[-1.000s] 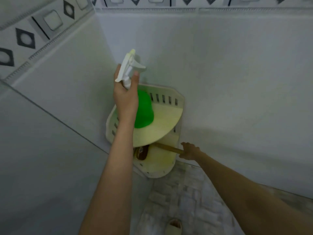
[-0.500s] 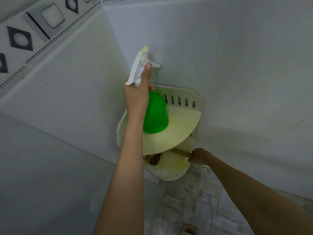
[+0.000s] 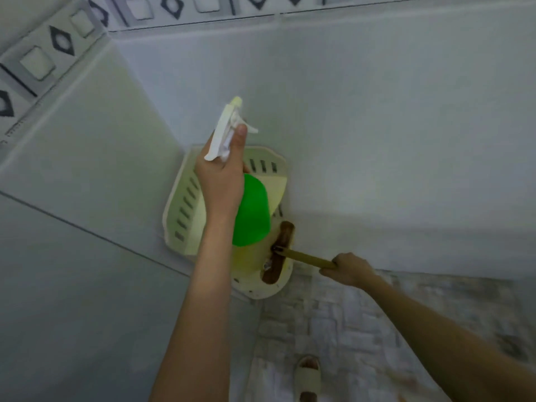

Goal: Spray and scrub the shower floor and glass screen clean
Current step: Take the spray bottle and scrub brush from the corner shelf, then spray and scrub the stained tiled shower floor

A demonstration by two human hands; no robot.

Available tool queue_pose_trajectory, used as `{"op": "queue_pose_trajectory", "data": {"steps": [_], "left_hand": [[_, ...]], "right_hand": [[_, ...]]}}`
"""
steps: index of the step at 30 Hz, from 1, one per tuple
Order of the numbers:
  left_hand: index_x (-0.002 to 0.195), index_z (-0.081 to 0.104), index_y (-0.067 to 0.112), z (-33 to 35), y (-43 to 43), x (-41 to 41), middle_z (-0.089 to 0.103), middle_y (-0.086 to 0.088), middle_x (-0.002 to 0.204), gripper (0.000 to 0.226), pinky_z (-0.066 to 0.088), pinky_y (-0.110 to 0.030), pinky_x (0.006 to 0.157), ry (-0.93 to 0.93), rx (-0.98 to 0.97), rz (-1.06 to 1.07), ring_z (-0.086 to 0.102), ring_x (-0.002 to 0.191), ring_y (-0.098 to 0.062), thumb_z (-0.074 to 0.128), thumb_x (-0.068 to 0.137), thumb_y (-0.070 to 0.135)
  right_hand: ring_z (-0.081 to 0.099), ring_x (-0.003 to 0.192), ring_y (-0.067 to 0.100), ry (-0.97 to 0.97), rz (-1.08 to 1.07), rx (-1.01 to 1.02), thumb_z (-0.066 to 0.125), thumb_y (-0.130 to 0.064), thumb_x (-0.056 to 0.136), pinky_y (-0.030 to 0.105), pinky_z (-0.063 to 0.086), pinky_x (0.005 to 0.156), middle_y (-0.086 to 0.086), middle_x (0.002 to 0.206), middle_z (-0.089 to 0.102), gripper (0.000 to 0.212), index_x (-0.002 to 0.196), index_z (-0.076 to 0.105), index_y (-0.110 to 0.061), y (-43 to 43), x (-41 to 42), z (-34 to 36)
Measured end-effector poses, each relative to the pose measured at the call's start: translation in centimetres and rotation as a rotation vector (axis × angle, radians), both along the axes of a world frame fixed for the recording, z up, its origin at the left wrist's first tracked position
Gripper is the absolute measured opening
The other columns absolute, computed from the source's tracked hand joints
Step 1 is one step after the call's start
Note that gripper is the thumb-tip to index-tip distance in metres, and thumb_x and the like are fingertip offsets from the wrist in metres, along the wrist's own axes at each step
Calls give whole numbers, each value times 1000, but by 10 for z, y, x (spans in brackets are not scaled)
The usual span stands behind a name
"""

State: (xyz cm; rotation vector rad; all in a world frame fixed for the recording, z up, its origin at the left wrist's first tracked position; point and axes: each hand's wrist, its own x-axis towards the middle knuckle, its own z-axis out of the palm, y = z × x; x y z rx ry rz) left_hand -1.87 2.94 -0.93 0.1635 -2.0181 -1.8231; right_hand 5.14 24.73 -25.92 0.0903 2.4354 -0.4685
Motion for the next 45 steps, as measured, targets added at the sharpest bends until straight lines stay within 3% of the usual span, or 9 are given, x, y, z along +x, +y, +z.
{"op": "queue_pose_trajectory", "data": {"steps": [9,13,20,24,28,32,35,42,45], "left_hand": [[103,72,23,-5,128,75,54,6,51,9,38,-13,50,-27,-130,-516,48,42,1,65,99,28],[113,74,18,-23,202,113,56,-9,58,17,38,-14,51,-46,-156,-757,46,44,-1,64,100,24],[141,59,15,-88,325,190,73,0,118,38,47,-16,54,-28,-206,-1172,53,47,-6,59,103,18],[138,59,22,-140,379,241,74,14,109,35,48,-15,58,-62,-284,-1364,53,48,-6,57,104,21],[128,63,18,-195,421,288,72,-11,99,29,50,-19,63,-56,-418,-1577,56,58,-3,57,102,29],[108,62,12,-278,452,325,60,-8,76,18,43,-24,61,-23,-566,-1740,53,61,-4,58,103,29],[106,60,13,-360,470,349,57,4,78,19,38,-16,59,19,-682,-1882,54,66,-4,60,101,32],[128,62,14,-578,497,378,68,-6,96,40,52,-39,72,144,-907,-2160,65,81,-23,56,101,43],[107,64,17,-663,513,383,62,1,80,33,52,-39,70,194,-1017,-2210,63,71,-18,50,102,47]], "right_hand": [[57,61,15,38,-623,41,49,-61,91,24,42,53,-2,67,58,48,83,62,-16,128,184,8],[58,60,14,98,-914,46,51,-59,91,24,39,49,-1,69,60,44,88,63,-16,180,268,17],[56,60,16,163,-1410,38,52,-55,91,24,38,49,-3,64,57,40,84,62,-18,244,409,6],[58,60,17,217,-1692,11,55,-51,91,24,37,48,1,65,58,39,84,64,-14,265,477,-18],[54,60,21,279,-1953,-25,56,-47,92,28,37,50,5,63,55,39,73,58,-13,280,520,-45],[50,62,25,330,-2177,-45,59,-43,92,31,38,58,11,70,55,41,76,63,-6,289,545,-109],[52,59,24,400,-2334,-81,61,-44,90,28,38,50,11,69,56,40,73,61,-8,294,561,-182],[54,56,23,470,-2558,-78,62,-48,86,35,45,55,10,67,58,43,69,62,-9,300,593,-381],[54,56,21,482,-2559,-52,59,-47,89,33,44,54,9,70,60,41,77,62,-8,313,608,-461]]}}
